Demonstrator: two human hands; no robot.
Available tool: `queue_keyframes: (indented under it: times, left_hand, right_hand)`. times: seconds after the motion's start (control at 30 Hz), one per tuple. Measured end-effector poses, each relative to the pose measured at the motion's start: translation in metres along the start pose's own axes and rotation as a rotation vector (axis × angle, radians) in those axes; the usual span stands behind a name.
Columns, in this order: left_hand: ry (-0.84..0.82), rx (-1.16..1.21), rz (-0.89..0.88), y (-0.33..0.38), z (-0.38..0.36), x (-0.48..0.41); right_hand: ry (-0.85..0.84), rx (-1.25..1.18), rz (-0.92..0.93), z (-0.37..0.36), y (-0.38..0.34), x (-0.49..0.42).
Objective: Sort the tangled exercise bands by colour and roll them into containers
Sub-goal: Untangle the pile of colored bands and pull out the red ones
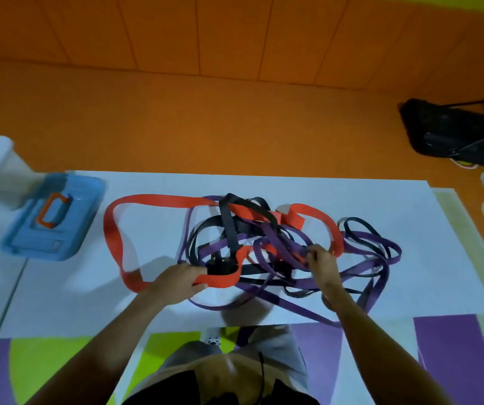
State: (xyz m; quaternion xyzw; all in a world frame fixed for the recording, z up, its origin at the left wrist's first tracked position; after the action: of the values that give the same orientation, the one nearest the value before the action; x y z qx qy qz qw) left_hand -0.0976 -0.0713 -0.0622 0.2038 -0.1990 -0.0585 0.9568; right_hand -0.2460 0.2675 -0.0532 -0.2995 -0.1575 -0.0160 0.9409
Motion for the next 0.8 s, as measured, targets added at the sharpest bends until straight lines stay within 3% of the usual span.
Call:
queue_keyframes:
  times: [0.13,0.23,0.3,0.5,0.67,0.8]
  left_hand:
    - [0.05,-0.005,0.018,-0.007,0.019,-0.001]
    - [0.088,0.002,0.045,-0.011,0.028,-0.002]
    - [0.098,0.003,0.051,-0.01,0.031,-0.003]
    - [0.067,-0.002,0.052,-0.004,0.03,-0.007]
    - [0.063,-0.026,0.047,0.005,0.026,-0.008]
    - [0.05,-0.042,0.038,0.009,0.022,-0.01]
  right_hand:
    - [0.009,-0.395,-0.048,0.028,-0.015,-0.027]
    - [0.0,-0.823,-0.138,0.044,-0.036,-0.017]
    - [-0.033,-0.837,-0.151,0.041,-0.034,-0.015]
    - [-0.332,-0.044,-0.107,-0.05,0.041,-0.009]
    - [-0.225,0.431,0.013,-0.056,0.003,0.034]
    - [-0.228,0.542,0.051,-0.065,0.005,0.043]
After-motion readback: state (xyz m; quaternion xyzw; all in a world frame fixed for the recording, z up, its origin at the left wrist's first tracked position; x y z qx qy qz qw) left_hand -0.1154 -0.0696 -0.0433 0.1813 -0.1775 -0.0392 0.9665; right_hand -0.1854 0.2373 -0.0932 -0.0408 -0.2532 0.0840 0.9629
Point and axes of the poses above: each hand's wrist, its own x-axis away from the middle knuckle, its own z-axis out of the back of the hand, y = z × x, the point moved 10 cm from there along -x, towards the middle knuckle
